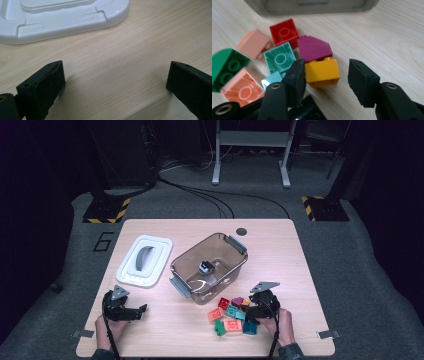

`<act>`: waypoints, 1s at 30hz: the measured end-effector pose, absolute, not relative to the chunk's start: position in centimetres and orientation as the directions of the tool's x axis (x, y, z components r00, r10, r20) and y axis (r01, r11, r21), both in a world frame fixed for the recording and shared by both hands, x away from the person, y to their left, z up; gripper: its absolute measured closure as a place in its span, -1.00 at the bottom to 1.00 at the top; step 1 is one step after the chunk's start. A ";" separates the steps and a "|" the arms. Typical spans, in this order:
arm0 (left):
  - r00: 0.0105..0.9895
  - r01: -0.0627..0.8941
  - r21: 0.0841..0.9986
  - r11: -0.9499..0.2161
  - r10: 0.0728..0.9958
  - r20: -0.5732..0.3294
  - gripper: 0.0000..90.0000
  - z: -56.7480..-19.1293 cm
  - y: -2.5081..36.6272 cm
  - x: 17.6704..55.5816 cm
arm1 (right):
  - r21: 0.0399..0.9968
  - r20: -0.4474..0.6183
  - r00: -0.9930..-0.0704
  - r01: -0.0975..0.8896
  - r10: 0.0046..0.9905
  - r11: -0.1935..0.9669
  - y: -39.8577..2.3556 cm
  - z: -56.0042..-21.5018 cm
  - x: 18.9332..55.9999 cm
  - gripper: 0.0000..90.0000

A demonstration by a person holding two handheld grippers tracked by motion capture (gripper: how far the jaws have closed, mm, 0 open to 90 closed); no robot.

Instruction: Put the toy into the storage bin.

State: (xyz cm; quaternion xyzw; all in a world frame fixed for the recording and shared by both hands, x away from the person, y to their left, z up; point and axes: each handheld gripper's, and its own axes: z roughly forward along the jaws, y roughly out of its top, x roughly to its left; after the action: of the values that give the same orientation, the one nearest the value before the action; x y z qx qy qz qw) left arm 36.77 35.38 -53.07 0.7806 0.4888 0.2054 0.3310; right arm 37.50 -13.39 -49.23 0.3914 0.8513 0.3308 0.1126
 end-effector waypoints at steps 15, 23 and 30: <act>0.444 0.616 0.726 -0.307 0.896 0.002 -0.96 -53.2 35.2 36.8 | 0.639 0.043 -0.647 0.604 0.762 0.477 -13.7 -49.4 37.6 0.31; 0.442 0.619 0.724 -0.305 0.897 0.000 -0.96 -53.2 35.2 36.8 | 0.622 0.038 -0.616 0.631 0.787 0.464 -15.1 -49.2 37.9 0.29; 0.443 0.617 0.725 -0.306 0.897 0.002 -0.96 -53.2 35.2 36.8 | 0.619 0.046 -0.608 0.640 0.792 0.455 -14.7 -49.2 38.2 0.15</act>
State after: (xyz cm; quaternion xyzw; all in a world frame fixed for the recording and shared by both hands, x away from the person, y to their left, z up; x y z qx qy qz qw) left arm 36.84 35.22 -53.16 0.7806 0.4847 0.2090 0.3348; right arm 38.19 -14.69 -49.17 0.4245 0.8438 0.3035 0.1252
